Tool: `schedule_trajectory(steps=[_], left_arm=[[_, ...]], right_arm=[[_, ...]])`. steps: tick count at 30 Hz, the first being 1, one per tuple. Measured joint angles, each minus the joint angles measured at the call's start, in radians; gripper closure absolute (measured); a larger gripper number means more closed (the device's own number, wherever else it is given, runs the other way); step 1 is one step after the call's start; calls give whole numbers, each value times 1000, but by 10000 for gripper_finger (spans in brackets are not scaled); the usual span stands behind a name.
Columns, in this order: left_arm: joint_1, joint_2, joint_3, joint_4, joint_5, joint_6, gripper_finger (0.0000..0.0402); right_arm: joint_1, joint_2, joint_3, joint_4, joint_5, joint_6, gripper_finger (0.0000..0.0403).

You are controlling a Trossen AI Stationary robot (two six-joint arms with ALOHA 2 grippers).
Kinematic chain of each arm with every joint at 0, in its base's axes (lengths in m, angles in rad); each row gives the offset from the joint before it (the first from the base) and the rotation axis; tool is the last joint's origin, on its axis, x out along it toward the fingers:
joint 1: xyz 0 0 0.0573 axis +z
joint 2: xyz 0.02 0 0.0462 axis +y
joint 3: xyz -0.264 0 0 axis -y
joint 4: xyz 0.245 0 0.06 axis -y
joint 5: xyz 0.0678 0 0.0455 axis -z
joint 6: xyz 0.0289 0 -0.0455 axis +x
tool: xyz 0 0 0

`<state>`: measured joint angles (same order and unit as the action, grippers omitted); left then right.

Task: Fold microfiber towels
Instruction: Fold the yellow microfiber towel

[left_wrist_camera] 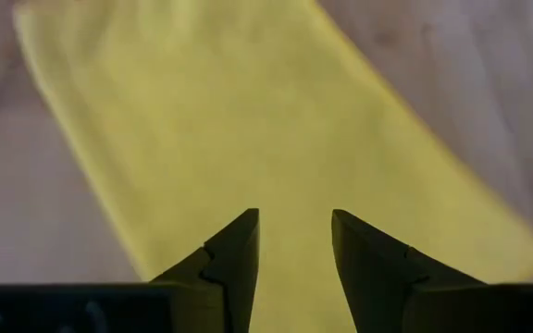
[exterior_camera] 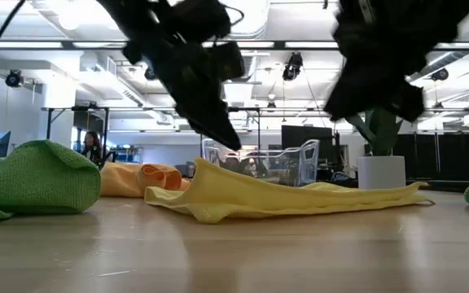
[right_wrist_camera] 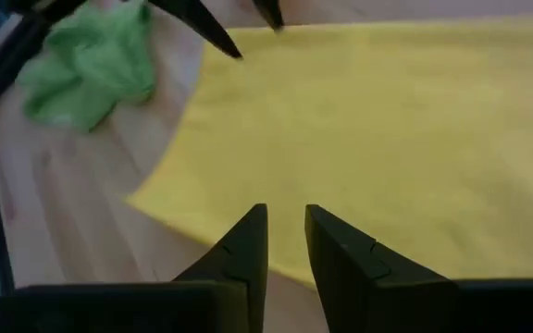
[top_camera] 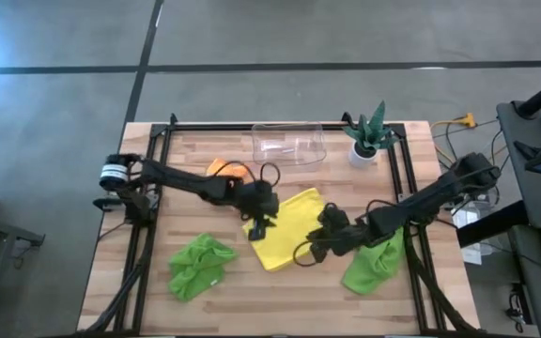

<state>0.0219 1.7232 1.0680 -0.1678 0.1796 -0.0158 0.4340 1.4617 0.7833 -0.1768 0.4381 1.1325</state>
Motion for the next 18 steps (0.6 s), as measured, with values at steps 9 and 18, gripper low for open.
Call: schedule_trajectory(steps=[9,18], left_arm=[[116,120,57,-2,124,182,279],[87,201,41,-51,168,162,279]], right_arm=[[24,55,-72,-15,35,360,330],[17,169,-24,-191,-49,432,330]])
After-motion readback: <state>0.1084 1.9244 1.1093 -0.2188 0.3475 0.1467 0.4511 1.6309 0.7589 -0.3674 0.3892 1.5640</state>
